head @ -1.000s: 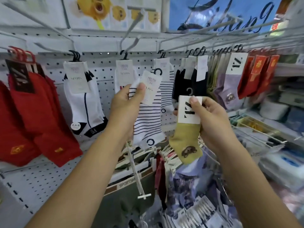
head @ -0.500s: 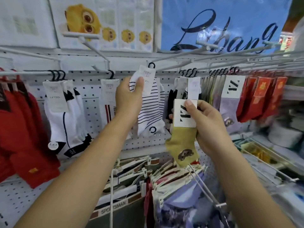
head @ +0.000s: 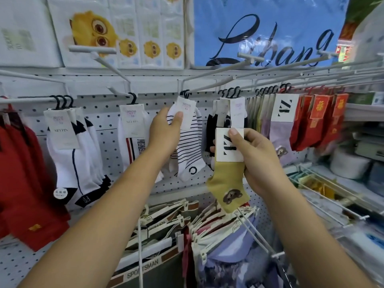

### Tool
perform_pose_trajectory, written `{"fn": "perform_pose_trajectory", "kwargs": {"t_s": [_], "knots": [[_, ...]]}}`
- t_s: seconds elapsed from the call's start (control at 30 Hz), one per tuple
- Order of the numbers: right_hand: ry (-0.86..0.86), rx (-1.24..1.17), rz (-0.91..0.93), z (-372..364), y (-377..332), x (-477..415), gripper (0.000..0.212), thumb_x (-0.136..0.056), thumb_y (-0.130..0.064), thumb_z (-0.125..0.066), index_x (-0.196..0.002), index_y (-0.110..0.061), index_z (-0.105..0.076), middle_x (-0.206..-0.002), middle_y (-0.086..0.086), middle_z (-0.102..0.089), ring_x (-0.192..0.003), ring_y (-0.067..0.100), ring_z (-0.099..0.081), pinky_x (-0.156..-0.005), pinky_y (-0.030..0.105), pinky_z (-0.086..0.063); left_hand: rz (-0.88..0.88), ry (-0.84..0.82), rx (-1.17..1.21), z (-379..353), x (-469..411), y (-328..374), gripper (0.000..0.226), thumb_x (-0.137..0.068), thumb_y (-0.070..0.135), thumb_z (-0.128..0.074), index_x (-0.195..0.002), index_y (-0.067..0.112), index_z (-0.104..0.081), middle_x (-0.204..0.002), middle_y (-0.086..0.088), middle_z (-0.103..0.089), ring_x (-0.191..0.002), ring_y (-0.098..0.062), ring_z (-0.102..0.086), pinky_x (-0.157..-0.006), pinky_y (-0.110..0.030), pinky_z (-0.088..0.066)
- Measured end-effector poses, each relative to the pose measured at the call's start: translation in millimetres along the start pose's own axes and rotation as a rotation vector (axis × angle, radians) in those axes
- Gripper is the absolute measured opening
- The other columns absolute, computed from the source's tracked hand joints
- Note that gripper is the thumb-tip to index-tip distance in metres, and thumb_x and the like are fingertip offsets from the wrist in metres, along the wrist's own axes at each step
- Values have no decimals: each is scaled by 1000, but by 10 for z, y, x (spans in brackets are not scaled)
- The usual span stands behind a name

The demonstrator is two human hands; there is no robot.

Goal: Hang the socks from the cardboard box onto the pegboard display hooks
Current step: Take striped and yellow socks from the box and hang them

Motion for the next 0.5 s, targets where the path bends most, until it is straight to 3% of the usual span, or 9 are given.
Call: {"fn": "perform_pose_trajectory", "kwargs": {"t_s": [0.07, 0.17, 0.27, 0.37, 0.43, 0.5], "knots": [[32, -4, 5, 38, -1, 41, 30, -95, -34, -68, -109, -8, -68, -105, 24, -74, -102, 47, -69, -92, 69, -51, 28, -55, -26, -46, 9, -51, 19, -106, 34, -50, -117, 24, -61, -113, 3, -70, -104, -18, -68, -92, -43, -57], [73, 19, 13, 85, -6, 128, 25, -93, -34, -71, -102, -11, -70, -104, 19, -75, -101, 41, -71, -92, 67, -51, 82, -106, -43, -79, 85, -167, 17, -106, 32, -50, -108, 21, -63, -107, 2, -71, -98, -17, -68, -79, -32, -55], [104, 47, 10, 124, 4, 244, 23, -90, -37, -74, -98, -16, -72, -100, 11, -76, -94, 30, -72, -94, 61, -54, 106, -20, -37, 20, 291, -235, 9, -101, 29, -57, -95, 23, -61, -90, 11, -66, -86, -8, -64, -64, -24, -46], [142, 54, 16, 170, 18, 377, 23, -88, -40, -75, -96, -19, -74, -102, 11, -76, -97, 30, -73, -90, 54, -58, 64, 118, -49, 159, 645, -197, 27, -94, 38, -67, -109, 18, -55, -102, 5, -60, -86, -6, -59, -69, -19, -44], [156, 46, 16, 183, 24, 485, 23, -88, -41, -75, -96, -20, -74, -103, 13, -76, -95, 31, -73, -79, 46, -61, 13, -9, 64, 80, 903, -88, 26, -93, 46, -67, -104, 23, -62, -101, 7, -68, -84, 3, -63, -70, -12, -46], [178, 32, 10, 206, 25, 600, 22, -89, -38, -74, -98, -18, -74, -101, 12, -76, -89, 27, -74, -72, 38, -59, 11, -325, 141, -160, 1170, 33, 23, -94, 54, -63, -97, 31, -70, -94, 12, -76, -85, 7, -68, -75, -15, -53]]}}
Point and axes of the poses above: each hand's wrist, its own x-axis away from the middle knuckle, its own z-axis out of the back of the hand, y = z × x, the point moved 7 cm from there along -x, towards the middle knuckle
